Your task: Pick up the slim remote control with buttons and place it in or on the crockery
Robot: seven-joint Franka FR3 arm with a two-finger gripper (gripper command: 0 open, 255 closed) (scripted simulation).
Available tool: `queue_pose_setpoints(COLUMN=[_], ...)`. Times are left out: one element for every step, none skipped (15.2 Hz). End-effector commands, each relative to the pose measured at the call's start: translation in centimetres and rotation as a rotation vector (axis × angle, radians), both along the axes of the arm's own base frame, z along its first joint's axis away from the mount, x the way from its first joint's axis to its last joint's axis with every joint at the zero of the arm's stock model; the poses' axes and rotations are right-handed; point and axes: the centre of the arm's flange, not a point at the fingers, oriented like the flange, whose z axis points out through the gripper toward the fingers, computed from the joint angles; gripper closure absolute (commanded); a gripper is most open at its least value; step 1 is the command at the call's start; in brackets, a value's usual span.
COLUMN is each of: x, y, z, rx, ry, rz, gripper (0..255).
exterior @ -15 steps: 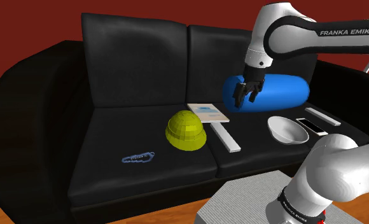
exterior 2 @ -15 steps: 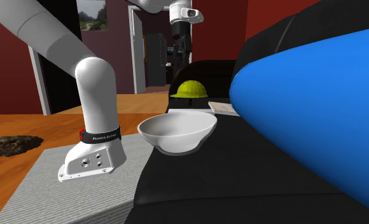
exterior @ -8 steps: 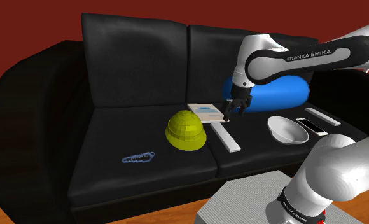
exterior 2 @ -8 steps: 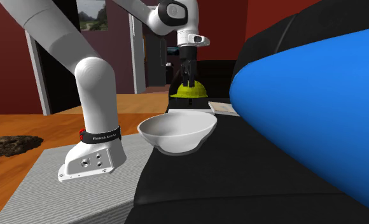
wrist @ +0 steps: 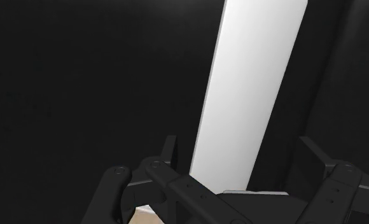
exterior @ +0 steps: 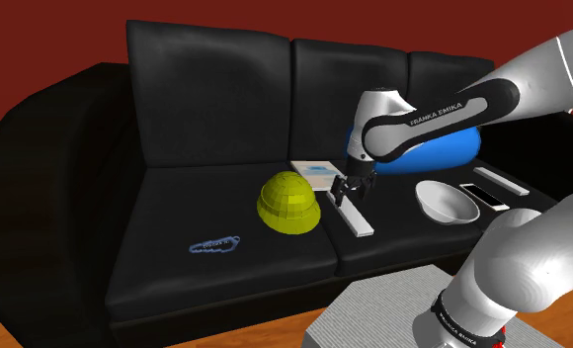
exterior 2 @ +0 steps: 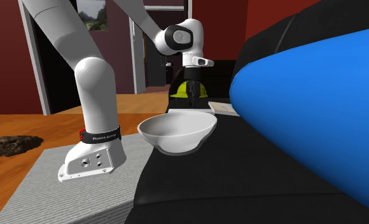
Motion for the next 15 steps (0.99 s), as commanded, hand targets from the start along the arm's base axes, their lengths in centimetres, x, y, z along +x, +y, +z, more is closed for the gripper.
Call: queue_pose_setpoints(x=[0.1,0.0,0.0,0.0,0.0,0.0,0.0,0.0,0.0,0.0,0.0,0.0,0.0,0.0,0.0], y=[0.0,0.0,0.0,0.0,0.0,0.0,0.0,0.0,0.0,0.0,0.0,0.0,0.0,0.0,0.0], z=[-1.1,-1.7,-2.2,-2.7,-3.0,-3.0,-3.0,-3.0,-3.0,-3.0,-3.0,-3.0,-3.0,-3.0,-3.0], rx=[0.0,0.0,0.0,0.0,0.0,0.0,0.0,0.0,0.0,0.0,0.0,0.0,0.0,0.0,0.0], ry=[-0.001,-0.001,-0.001,-0.001,-0.001,-0.001,-0.001,-0.001,-0.001,-0.001,-0.001,-0.001,-0.001,-0.001,-0.001], rz=[-0.001,-0.001,-0.001,-0.001,-0.001,-0.001,-0.001,-0.001,-0.001,-0.001,-0.001,-0.001,-0.001,-0.001,-0.001], gripper=[0,0,0,0,0,0,0,0,0,0,0,0,255,255,255])
